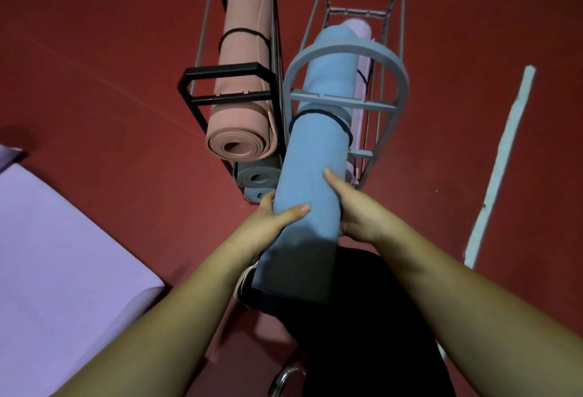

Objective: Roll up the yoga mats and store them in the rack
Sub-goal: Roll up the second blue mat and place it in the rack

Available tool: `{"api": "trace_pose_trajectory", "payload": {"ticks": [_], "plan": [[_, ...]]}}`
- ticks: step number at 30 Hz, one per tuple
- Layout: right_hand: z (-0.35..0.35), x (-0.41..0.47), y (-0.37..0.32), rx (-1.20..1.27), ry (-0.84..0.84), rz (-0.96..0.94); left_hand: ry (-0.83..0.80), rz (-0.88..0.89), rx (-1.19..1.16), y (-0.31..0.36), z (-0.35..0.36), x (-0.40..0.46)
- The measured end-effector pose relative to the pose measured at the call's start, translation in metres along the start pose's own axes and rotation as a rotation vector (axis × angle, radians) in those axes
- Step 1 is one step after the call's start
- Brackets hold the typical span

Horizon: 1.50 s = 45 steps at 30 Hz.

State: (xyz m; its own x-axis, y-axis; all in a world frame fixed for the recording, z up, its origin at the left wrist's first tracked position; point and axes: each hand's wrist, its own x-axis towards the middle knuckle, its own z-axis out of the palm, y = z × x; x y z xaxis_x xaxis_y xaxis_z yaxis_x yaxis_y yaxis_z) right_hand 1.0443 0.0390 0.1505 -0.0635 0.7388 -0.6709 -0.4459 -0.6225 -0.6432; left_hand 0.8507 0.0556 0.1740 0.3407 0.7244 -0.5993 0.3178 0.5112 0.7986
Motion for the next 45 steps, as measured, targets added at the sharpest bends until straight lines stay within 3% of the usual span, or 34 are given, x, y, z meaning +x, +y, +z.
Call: {"api": "trace_pose_trajectory", "payload": {"ticks": [4,10,18,20,25,27,33,45], "plan": [[0.002,0.003,0.010,0.050,0.071,-0.242,0.013,0.076,-0.013,0.010,0.008,0.001],[-0.001,0.026,-0.038,0.096,0.212,-0.266,0.051,0.118,0.037,0.050,0.014,0.027],[-0.014,0.035,-0.071,-0.085,0.404,-0.343,0.089,0.100,0.199,0.058,0.020,0.033],[-0.017,0.027,-0.053,-0.113,0.391,-0.325,0.119,0.085,0.204,0.050,0.018,0.031],[-0.007,-0.009,0.001,0.004,0.112,-0.036,0.244,0.023,0.172,0.040,0.020,0.029],[-0.003,-0.015,0.012,0.013,0.076,-0.054,0.242,0.030,0.132,0.036,0.024,0.031],[-0.004,-0.009,-0.001,0.008,0.115,-0.227,0.246,0.096,0.106,0.043,0.034,0.042],[-0.026,0.039,-0.067,-0.097,0.287,-0.306,0.298,0.103,-0.131,0.078,0.058,0.111]]}}
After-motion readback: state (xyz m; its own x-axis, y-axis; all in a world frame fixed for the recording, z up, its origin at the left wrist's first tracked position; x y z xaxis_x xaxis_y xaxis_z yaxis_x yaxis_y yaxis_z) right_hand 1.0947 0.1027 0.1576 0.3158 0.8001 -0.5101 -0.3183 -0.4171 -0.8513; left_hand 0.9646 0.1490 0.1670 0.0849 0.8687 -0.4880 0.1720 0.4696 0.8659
